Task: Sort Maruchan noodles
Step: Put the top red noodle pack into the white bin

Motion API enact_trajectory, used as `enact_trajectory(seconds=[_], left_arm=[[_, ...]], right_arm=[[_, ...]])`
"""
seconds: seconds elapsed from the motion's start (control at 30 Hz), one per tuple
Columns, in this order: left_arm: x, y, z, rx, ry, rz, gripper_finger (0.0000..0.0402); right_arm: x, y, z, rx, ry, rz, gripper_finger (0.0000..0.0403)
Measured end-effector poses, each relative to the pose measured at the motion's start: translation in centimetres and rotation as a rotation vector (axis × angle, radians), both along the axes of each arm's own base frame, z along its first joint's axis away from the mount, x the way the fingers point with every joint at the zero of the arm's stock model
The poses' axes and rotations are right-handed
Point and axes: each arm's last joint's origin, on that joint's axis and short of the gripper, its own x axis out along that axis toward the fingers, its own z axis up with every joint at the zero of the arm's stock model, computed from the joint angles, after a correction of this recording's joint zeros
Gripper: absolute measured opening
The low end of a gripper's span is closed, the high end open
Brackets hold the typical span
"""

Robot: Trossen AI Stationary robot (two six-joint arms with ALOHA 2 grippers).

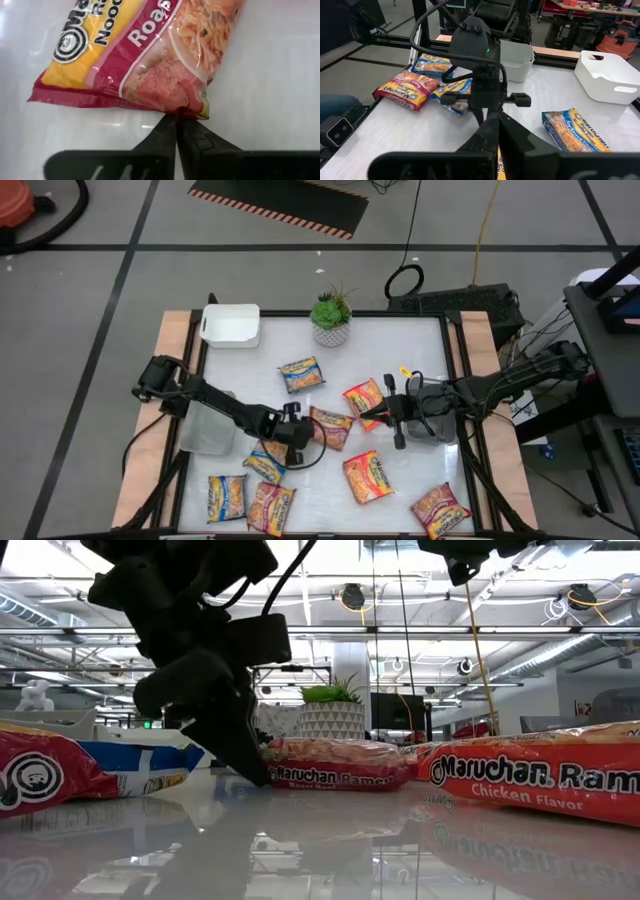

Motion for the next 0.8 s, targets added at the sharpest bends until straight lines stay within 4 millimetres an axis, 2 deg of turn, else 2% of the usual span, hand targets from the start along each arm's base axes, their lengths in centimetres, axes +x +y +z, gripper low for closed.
enact_trajectory(seconds=[0.2, 0.37, 0.6, 0.8], left_arm=[[-0.8, 0.2, 2.2, 0.127, 0.005, 0.009, 0.0003], [-1.7, 0.3, 4.7, 0.222, -0.056, 0.020, 0.0002], [-3.1, 0.6, 8.4, 0.411, -0.170, 0.071, 0.0001], [-4.2, 0.4, 10.6, 0.582, -0.235, 0.084, 0.0001]], right_arm=[[0.0, 0.0, -0.1, -0.002, 0.007, 0.000, 0.0000], [0.0, 0.0, -0.1, 0.041, 0.011, -0.023, 0.0000], [0.0, -0.7, 0.0, 0.090, -0.021, -0.283, 0.0000], [0.0, -0.8, 0.1, 0.102, -0.035, -0.304, 0.0000]])
